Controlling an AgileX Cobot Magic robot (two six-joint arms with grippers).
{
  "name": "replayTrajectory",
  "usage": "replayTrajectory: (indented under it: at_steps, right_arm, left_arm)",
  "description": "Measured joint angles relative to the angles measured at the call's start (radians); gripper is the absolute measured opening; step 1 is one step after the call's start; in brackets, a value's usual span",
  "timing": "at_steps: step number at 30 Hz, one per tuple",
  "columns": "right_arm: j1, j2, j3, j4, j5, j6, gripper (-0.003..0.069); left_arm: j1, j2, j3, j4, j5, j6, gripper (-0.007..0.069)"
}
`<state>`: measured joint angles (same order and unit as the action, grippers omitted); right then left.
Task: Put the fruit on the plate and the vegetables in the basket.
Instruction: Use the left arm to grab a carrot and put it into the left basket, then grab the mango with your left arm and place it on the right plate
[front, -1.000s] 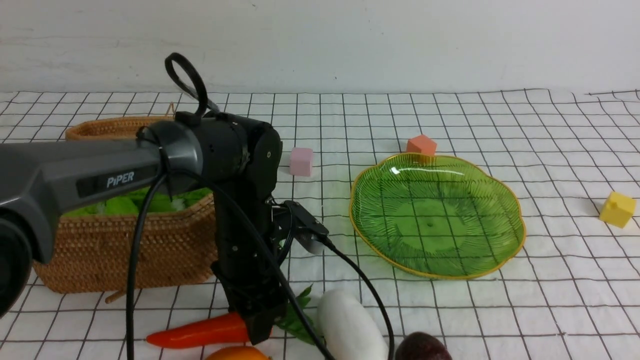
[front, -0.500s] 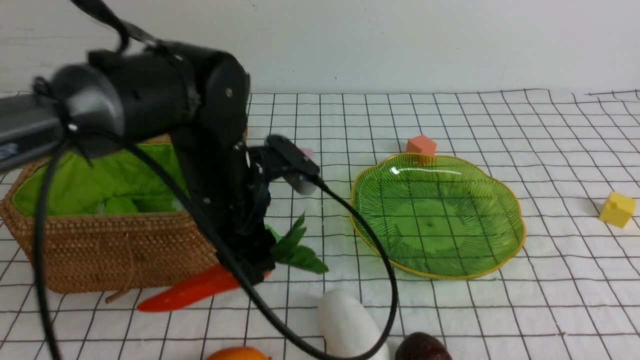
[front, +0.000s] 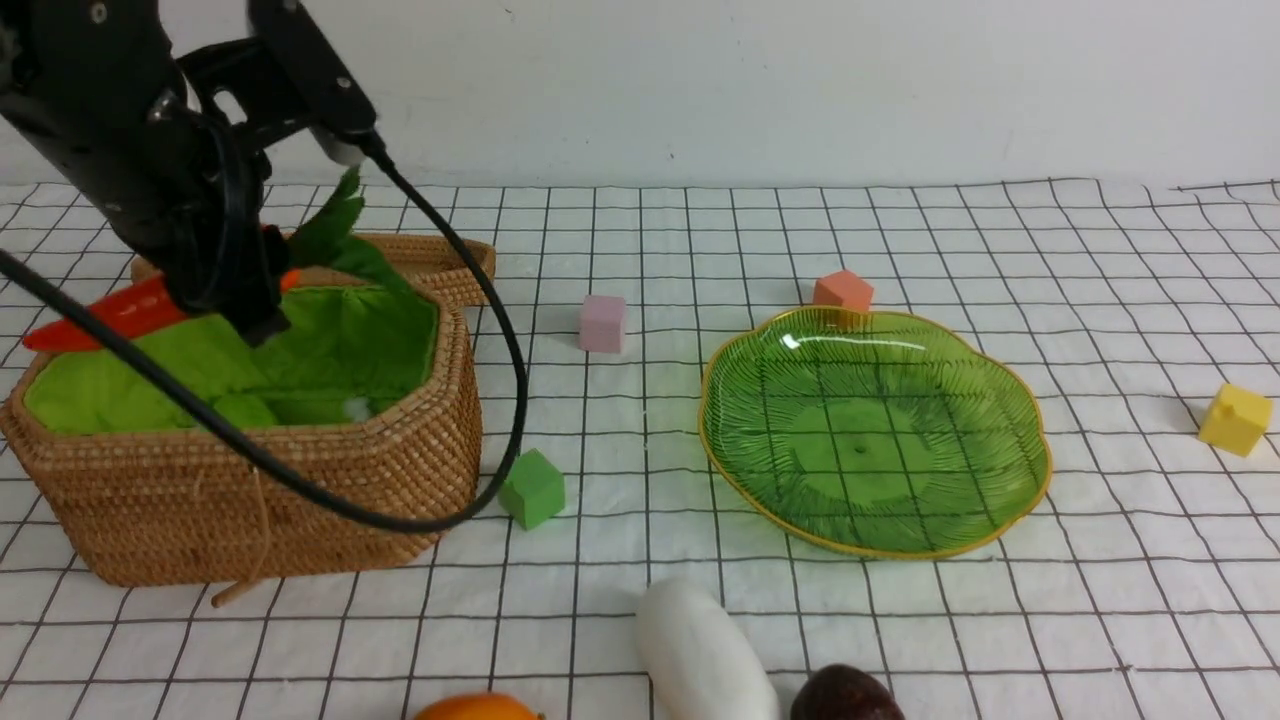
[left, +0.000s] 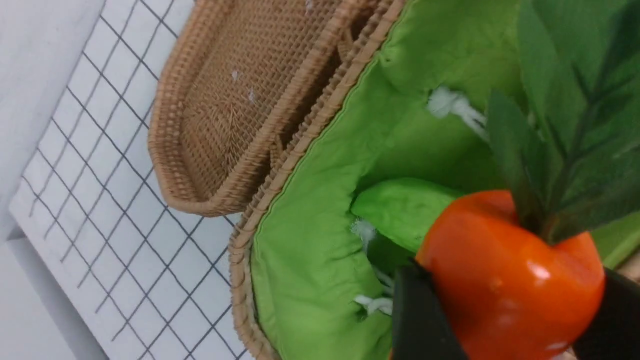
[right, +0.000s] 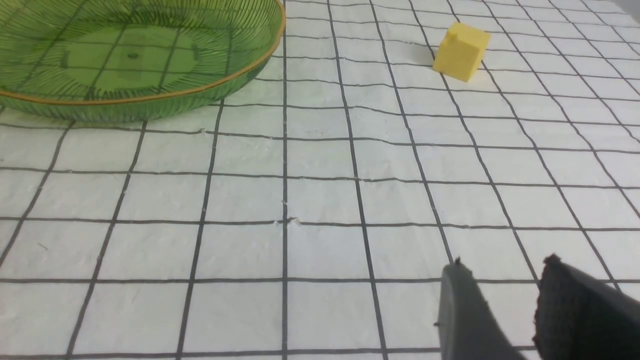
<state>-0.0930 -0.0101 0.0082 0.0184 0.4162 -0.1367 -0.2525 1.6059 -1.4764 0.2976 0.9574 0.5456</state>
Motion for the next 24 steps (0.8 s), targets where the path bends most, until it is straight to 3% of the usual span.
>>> replayTrajectory:
  at_steps: [5,10,13,19,24]
  right_arm:
    - [0.0,0.0,0.0,0.0,0.0,0.0,0.0243]
    - [0.0,0.0,0.0,0.0,0.0,0.0,0.0243]
    - [0.0,0.0,0.0,0.0,0.0,0.0,0.0243]
    - [0.0,0.0,0.0,0.0,0.0,0.0,0.0243]
    - [0.0,0.0,0.0,0.0,0.0,0.0,0.0243]
  left_arm:
    - [0.014,0.09,0.001,-0.031,-0.036,0.001,0.0365]
    - [0.014,0.108,0.001,-0.044,-0.042,0.0,0.0596]
    - [0.014,0.074,0.004,-0.081,-0.021,0.0,0.066]
    - [0.014,-0.101,0.012,-0.33,0.151,0.0,0.0651]
    - [-0.004,-0.144,0.149,-0.552,0.264,0.0,0.0605]
